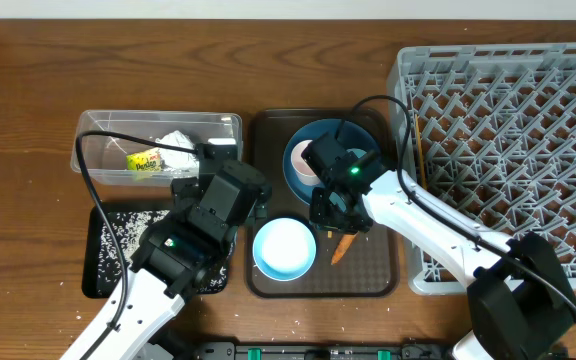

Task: Sort waste into correct bins and load items into the dishwasher rack
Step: 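Grasp the second wooden chopstick on the blue plate with the right gripper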

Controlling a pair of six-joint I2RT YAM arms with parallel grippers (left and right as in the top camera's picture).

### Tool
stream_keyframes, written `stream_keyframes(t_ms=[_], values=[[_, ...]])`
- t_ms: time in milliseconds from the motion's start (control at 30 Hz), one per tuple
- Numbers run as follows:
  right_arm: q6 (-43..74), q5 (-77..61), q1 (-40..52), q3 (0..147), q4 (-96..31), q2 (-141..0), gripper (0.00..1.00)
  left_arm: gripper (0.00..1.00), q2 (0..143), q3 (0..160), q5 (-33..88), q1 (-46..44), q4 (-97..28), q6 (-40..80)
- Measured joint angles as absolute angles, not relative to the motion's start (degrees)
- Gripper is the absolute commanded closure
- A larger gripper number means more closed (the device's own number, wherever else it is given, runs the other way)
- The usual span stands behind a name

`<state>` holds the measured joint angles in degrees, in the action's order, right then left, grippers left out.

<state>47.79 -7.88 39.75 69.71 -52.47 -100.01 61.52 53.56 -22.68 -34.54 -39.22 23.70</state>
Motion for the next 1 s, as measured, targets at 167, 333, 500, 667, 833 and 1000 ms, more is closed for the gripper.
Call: stream_keyframes(t_ms=[167, 333, 500, 667, 833, 1000], values=[[47.79, -7.44, 39.75, 69.71, -52.8, -100.01, 0.77, 0.05, 61.52, 53.56, -22.68, -34.54, -39.22, 23.7], [47.81, -6.5, 39.75, 69.71, -52.84, -100.01, 0.78, 0.04, 61.52, 53.56, -22.68, -34.54, -39.22, 23.7], [47.81, -5.61, 39.75, 69.71, -52.82, -100.03, 0.78, 0.05, 61.52, 53.56, -22.68, -34.54, -39.22, 23.7], [47.81, -4.62, 39.75, 69.71, -52.77, -100.01, 0.77, 0.05, 61.52, 53.56, -22.68, -34.54, -39.22, 23.7], [47.81, -4.19, 39.75, 69.69, -51.81, -100.03, 0.78, 0.04, 61.52, 53.56, -22.65, -34.54, -39.22, 23.7], [47.94, -4.03, 39.75, 69.69, -51.48, -100.03, 0.78, 0.04, 61.52, 53.56, -22.68, -34.54, -39.22, 23.7]])
